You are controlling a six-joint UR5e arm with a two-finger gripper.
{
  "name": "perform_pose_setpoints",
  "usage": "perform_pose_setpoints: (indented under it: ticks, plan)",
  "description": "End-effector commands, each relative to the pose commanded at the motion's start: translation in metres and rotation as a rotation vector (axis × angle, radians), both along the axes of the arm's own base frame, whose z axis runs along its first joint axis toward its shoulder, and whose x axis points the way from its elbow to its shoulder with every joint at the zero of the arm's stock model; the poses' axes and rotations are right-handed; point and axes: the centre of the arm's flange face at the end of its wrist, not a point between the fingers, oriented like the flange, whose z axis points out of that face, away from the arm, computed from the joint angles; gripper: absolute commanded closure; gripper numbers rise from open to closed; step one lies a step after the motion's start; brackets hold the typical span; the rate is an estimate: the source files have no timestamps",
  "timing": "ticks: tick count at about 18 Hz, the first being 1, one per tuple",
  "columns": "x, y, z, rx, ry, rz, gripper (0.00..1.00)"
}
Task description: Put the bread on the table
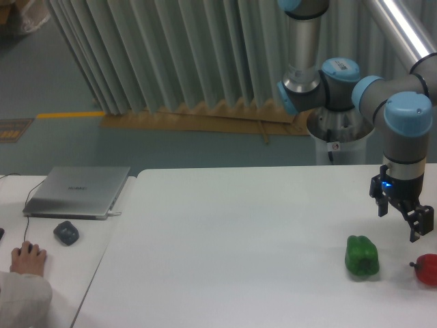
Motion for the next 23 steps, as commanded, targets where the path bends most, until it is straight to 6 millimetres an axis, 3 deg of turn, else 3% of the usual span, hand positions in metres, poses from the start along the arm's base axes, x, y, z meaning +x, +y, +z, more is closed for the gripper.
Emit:
perform_pose_setpoints:
  ticks: [9, 12, 15, 23]
  plan:
    - [-0.007, -0.002, 0.003, -0.002, 0.017, 0.012, 0.00]
    - [-0.027, -0.021, 0.007, -0.017, 0.032, 0.049, 0.00]
    - [-0.035, -0.027, 0.010, -0.013, 0.039, 0.057, 0.00]
    - [-0.066, -0.056, 0.011, -0.021, 0.052, -0.079, 0.00]
